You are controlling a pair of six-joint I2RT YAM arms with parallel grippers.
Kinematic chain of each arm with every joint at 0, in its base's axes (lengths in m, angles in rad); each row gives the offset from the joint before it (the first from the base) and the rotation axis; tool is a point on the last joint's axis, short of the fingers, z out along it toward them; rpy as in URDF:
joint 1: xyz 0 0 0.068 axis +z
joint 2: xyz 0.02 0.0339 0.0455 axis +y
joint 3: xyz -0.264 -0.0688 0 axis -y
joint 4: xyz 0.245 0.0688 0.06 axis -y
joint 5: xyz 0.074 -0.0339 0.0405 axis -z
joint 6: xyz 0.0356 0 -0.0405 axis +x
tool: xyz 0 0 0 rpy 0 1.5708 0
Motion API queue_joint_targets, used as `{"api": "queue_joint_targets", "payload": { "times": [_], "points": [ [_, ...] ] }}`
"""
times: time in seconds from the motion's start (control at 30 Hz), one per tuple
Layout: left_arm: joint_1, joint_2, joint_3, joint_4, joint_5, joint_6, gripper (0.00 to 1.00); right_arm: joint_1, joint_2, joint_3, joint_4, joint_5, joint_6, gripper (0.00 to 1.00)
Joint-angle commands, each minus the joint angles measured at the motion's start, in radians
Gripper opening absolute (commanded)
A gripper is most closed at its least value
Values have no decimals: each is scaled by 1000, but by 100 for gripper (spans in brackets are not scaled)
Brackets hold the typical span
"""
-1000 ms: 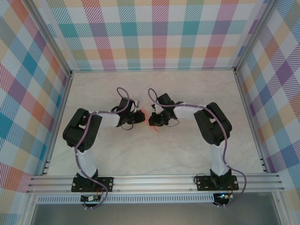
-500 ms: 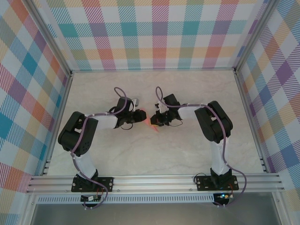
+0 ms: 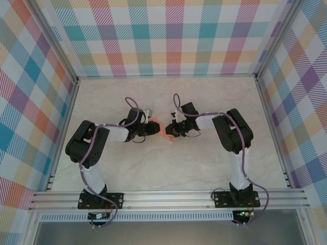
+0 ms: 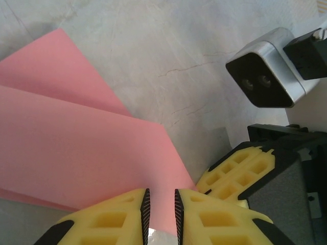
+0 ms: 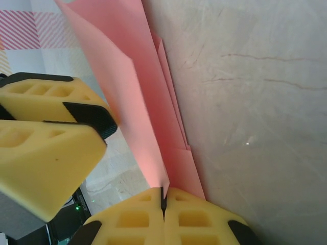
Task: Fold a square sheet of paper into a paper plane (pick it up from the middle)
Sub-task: Fold the wing for the fifth time at the center of the table.
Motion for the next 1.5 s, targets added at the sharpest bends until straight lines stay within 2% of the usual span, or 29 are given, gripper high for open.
{"api": "queue_joint_targets", "payload": {
  "times": [0.0,0.67,0.8,0.97,1.17,1.33,1.47],
  "points": [
    [-1,18,0,40,25,-9,22,-5,36,11,-18,-19,-4,0],
    [-1,80,39,-75,-63,-5,13,-3,27,29,-59,-5,-15,0],
    [-1,79,45,-123,-93,-1,11,-4,-35,21,-84,21,-33,7],
    [-4,92,63,-191,-124,7,9,-3,-169,-11,-152,123,-72,18],
    [-11,102,73,-215,-130,7,9,18,-272,-31,-220,245,-118,21],
    [-12,105,86,-233,-136,4,9,74,-234,35,-277,284,-157,21],
    [-13,105,86,-242,-144,2,9,103,-170,81,-294,252,-161,18]
  ]
}}
